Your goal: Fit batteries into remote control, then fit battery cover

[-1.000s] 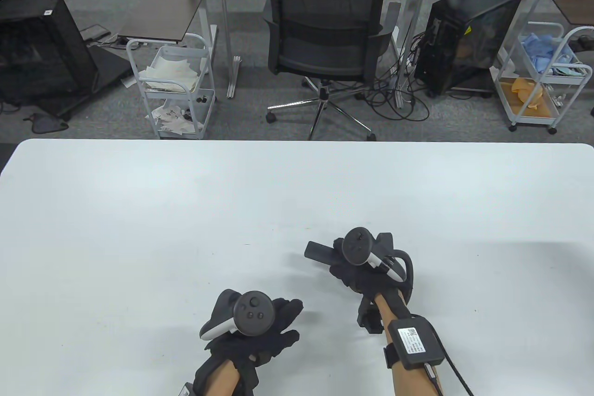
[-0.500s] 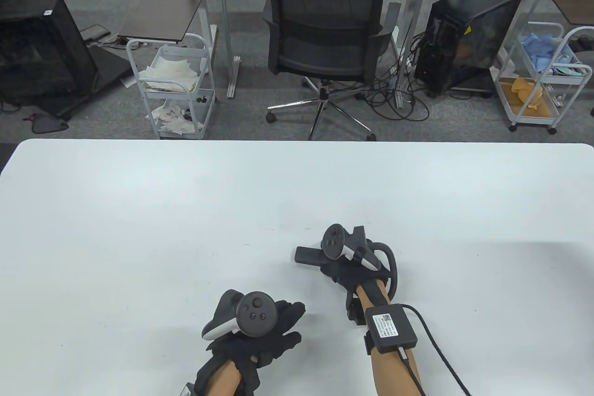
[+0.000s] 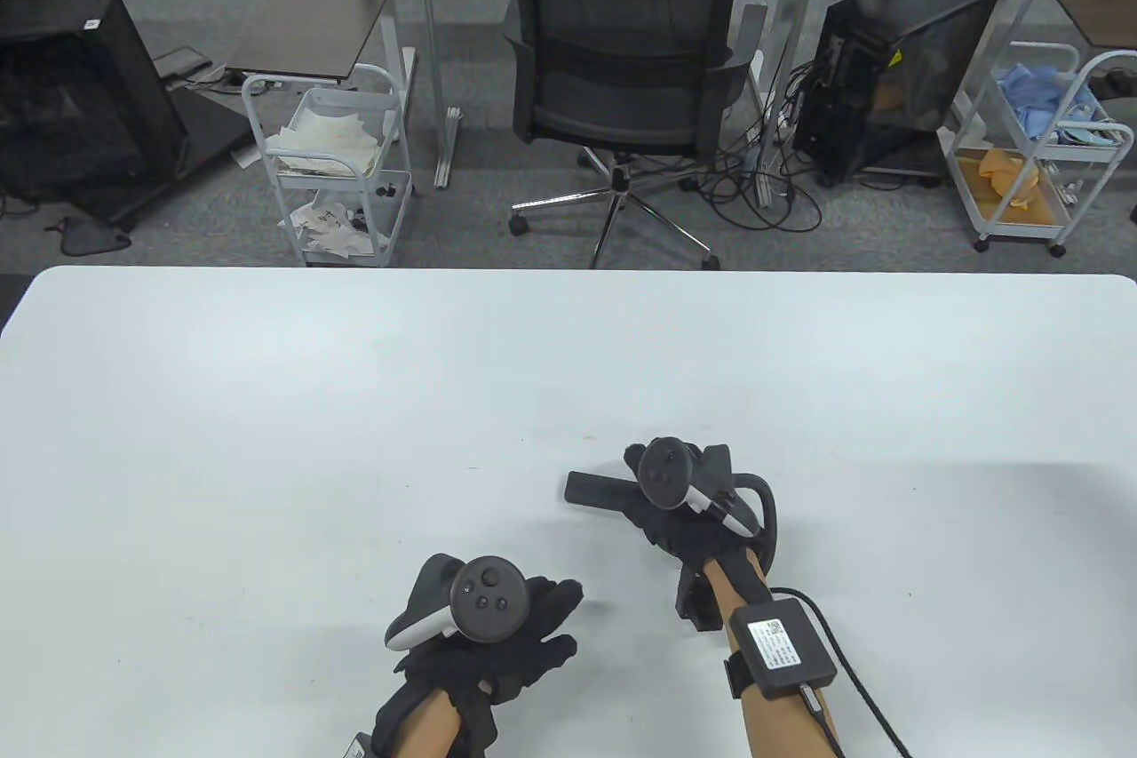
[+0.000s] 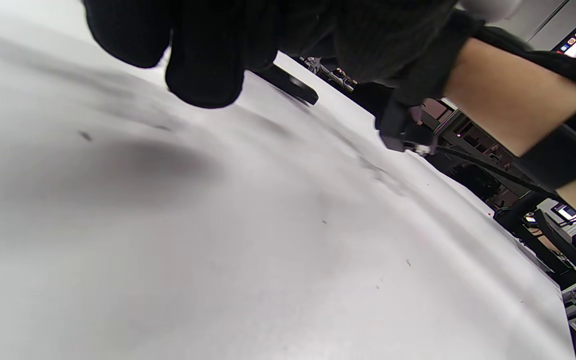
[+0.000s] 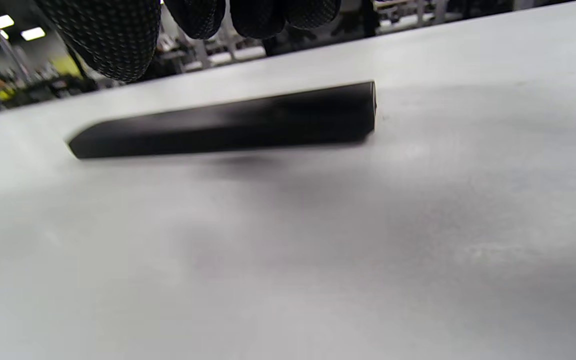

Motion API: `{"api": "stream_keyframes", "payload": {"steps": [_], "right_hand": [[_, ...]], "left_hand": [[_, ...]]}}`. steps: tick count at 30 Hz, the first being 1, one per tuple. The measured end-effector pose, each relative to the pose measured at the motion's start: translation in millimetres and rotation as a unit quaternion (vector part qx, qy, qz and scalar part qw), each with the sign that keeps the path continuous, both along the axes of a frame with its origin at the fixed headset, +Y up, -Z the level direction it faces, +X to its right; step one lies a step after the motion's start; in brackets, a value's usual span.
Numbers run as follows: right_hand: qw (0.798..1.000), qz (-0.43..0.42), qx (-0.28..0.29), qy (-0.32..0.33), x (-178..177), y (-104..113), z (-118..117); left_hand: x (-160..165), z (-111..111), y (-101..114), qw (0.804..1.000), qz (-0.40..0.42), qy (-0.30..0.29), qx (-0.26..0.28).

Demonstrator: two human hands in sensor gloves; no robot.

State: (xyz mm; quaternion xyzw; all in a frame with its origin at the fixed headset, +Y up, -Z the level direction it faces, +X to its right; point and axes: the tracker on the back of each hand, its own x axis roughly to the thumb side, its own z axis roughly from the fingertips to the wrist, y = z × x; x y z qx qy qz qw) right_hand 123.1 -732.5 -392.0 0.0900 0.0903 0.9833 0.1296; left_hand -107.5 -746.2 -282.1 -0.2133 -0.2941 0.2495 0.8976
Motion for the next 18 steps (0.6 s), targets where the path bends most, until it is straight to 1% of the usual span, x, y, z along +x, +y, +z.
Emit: {"api": "stream_keyframes", "payload": {"steps": [3,5,8,10,11,13,15,16,18], "right_hand": [[0.999,-0.04,-0.023,0.025,11.1,8.8,24.7],[0.998,-0.036,-0.015,0.045,18.7,11.8,46.1],[0.998,-0.031,-0.003,0.063,24.6,12.0,74.0],[0.997,-0.036,-0.011,0.072,26.9,7.5,92.0],[0.997,-0.03,-0.015,0.071,28.7,5.7,96.9],[0.997,-0.037,-0.002,0.063,34.1,-0.3,104.9],[0.997,-0.05,-0.017,0.049,42.7,-7.7,108.0],[0.995,-0.073,-0.049,0.046,47.3,-14.4,107.8],[0.991,-0.07,-0.104,0.046,55.2,-21.2,105.3]], "left_hand": [[0.1,0.1,-0.5,1.0,-0.004,-0.001,-0.005],[0.3,-0.2,-1.2,1.0,-0.007,-0.001,-0.006],[0.2,-0.1,-2.2,1.0,-0.003,-0.001,-0.012],[0.0,0.0,-3.1,1.0,0.001,0.0,-0.017],[0.1,0.0,-3.8,1.0,0.001,-0.001,-0.019],[-0.4,-0.1,-4.9,1.0,0.002,-0.002,-0.022],[-0.9,0.0,-5.0,1.0,0.004,0.0,-0.023],[-1.3,0.2,-5.3,1.0,0.004,0.002,-0.026],[-0.7,0.3,-6.1,1.0,0.002,0.004,-0.03]]}}
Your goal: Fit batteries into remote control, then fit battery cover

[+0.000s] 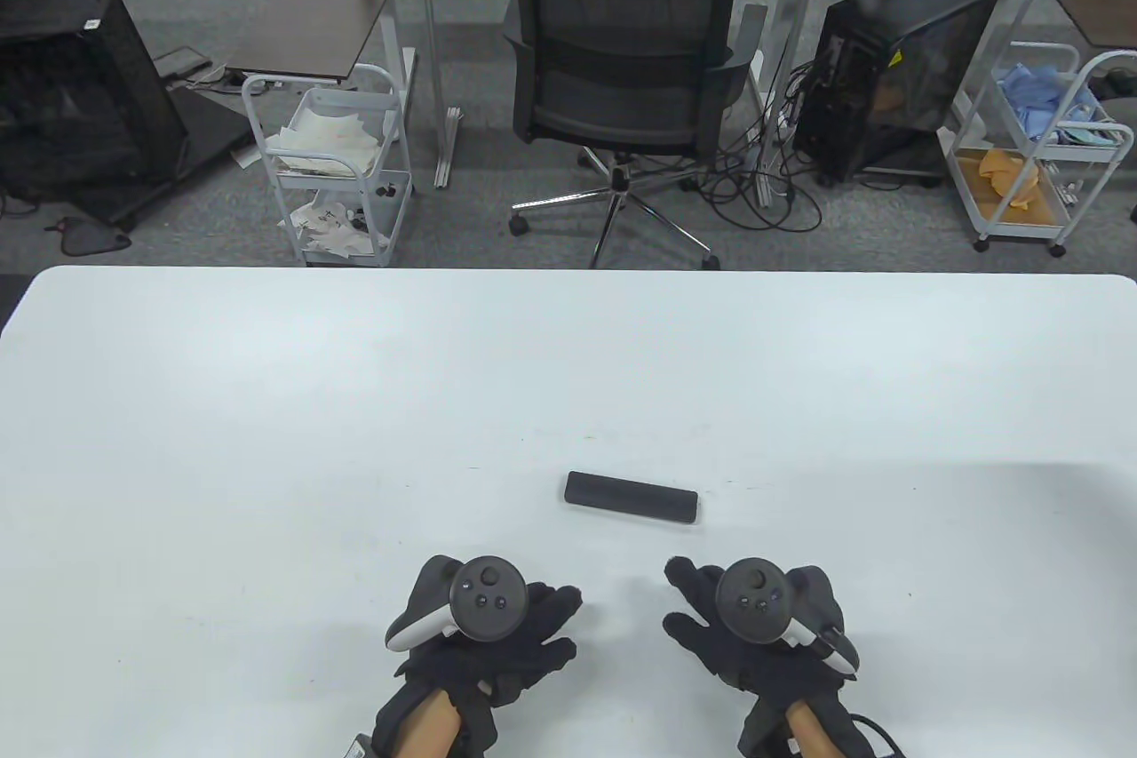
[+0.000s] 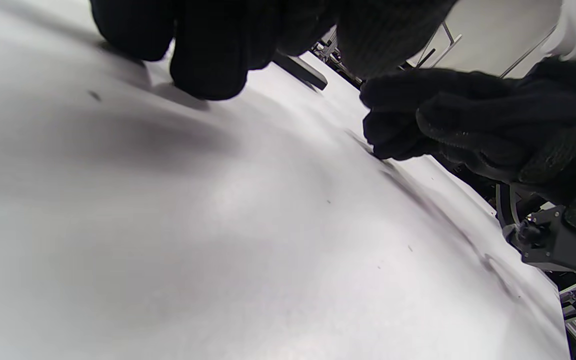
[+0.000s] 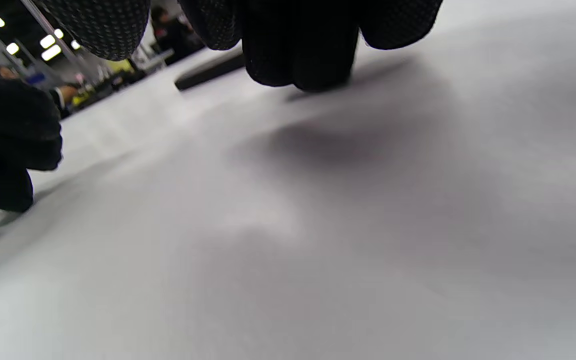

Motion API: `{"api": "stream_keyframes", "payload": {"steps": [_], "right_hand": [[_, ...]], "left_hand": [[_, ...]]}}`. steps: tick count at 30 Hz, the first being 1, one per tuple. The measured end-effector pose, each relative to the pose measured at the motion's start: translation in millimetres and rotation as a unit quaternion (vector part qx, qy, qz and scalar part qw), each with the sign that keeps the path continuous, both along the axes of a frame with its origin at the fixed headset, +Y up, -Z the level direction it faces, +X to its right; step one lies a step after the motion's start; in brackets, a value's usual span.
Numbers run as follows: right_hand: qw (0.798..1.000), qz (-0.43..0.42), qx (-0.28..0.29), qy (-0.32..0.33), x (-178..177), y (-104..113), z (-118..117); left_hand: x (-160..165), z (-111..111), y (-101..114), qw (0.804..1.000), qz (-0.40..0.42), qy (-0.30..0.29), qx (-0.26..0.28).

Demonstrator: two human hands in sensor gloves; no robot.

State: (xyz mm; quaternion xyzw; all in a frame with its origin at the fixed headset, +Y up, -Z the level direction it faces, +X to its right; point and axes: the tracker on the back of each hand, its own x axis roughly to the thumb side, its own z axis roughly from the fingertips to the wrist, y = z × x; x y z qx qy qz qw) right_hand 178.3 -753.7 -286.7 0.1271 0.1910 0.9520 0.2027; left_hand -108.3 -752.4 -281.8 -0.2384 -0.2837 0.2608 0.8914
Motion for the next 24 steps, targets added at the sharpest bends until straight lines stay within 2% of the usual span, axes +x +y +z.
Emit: {"api": "stream_keyframes", "payload": {"steps": [4,24], "right_hand": [[0.999,-0.039,-0.012,-0.017,7.2,-3.2,-4.3],[1.0,0.004,-0.01,0.0,-0.3,-3.9,-4.6]], "left_hand": [[1.1,-0.4,-0.8,1.0,-0.006,0.006,0.0],[-7.0,-4.0,-9.5,0.998,0.032,0.048,-0.023]]}}
